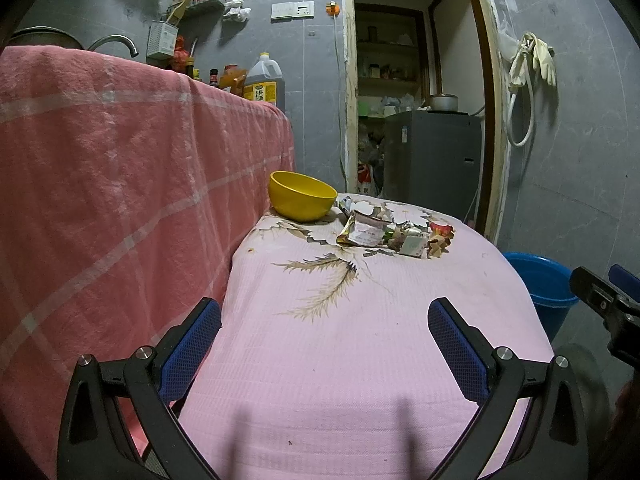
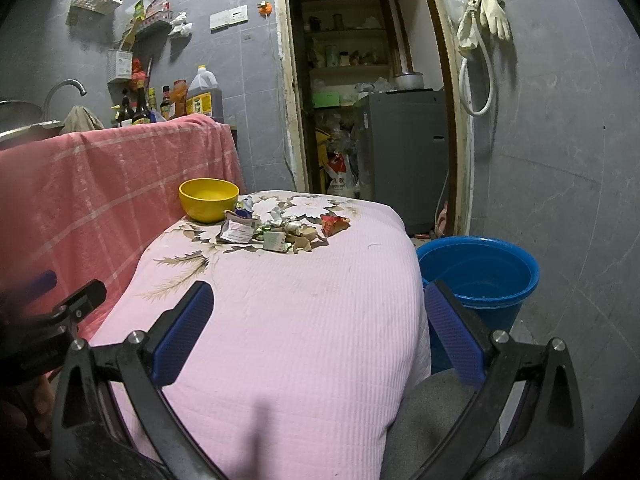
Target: Collect trash
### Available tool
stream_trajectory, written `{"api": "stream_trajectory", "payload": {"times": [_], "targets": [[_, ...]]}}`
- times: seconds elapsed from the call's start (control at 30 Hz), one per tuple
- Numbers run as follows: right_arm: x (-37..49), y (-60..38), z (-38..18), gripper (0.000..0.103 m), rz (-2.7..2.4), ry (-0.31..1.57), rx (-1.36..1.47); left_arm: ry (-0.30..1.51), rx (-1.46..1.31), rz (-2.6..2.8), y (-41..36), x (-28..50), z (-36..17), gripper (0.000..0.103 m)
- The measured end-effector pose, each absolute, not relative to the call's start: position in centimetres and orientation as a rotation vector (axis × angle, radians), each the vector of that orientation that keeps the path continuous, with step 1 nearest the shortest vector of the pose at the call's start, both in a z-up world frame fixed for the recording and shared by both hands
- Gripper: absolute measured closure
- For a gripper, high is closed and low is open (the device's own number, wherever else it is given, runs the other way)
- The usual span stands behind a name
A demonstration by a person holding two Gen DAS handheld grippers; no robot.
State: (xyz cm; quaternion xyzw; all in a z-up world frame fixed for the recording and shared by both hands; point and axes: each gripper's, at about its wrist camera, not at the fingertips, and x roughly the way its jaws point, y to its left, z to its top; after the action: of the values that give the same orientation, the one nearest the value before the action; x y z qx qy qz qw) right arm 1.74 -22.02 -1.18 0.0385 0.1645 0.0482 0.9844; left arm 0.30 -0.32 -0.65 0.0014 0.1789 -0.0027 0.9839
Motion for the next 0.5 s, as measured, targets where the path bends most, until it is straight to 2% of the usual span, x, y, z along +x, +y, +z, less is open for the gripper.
{"api": "stream_trajectory", "payload": {"times": [0.5], "targets": [[2.6, -21.9, -0.7, 0.000, 0.104, 0.299, 0.064, 0.335, 0.019, -0.007, -0.3, 1.4, -0.1, 0.001]]}}
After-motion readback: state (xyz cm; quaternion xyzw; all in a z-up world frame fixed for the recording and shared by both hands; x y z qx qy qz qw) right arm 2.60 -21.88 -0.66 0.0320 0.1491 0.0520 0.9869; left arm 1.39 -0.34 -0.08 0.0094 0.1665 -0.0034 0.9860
